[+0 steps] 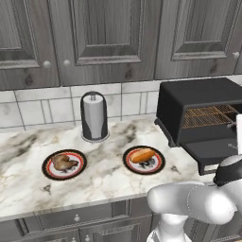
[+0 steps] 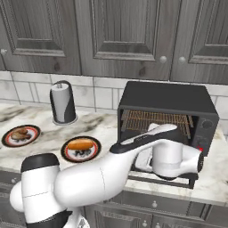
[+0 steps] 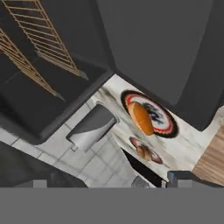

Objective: Open the toaster oven door. Place the hotdog bun on the bottom rack in the toaster oven and place the chicken drumstick on the top rack.

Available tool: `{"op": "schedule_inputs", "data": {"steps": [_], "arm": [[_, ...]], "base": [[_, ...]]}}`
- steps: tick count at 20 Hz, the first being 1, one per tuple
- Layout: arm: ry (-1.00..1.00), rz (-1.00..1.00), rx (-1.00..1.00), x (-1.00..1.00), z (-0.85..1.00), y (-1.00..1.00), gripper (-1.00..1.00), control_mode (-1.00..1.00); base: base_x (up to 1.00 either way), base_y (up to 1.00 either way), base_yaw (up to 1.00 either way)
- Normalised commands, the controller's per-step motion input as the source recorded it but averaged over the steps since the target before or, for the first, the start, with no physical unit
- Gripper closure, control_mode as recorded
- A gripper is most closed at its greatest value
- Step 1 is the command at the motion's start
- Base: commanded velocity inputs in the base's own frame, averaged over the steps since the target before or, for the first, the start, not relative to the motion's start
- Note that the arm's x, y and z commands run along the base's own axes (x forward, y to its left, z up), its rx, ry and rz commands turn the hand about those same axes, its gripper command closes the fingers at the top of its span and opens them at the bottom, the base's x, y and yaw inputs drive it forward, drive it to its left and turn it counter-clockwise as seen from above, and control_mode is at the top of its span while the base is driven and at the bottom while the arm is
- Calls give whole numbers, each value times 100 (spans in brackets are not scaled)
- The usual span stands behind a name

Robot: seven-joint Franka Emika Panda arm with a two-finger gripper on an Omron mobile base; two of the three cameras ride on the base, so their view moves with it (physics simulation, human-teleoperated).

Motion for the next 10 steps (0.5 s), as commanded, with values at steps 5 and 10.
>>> {"op": "schedule_inputs", "data": {"steps": [5,10], "arm": [[-2,-35,43,69,22,4,-100,-100],[3,-9,4,42,-7,12,-100,-100]], "base": [[0,0,0],[0,0,0]]}}
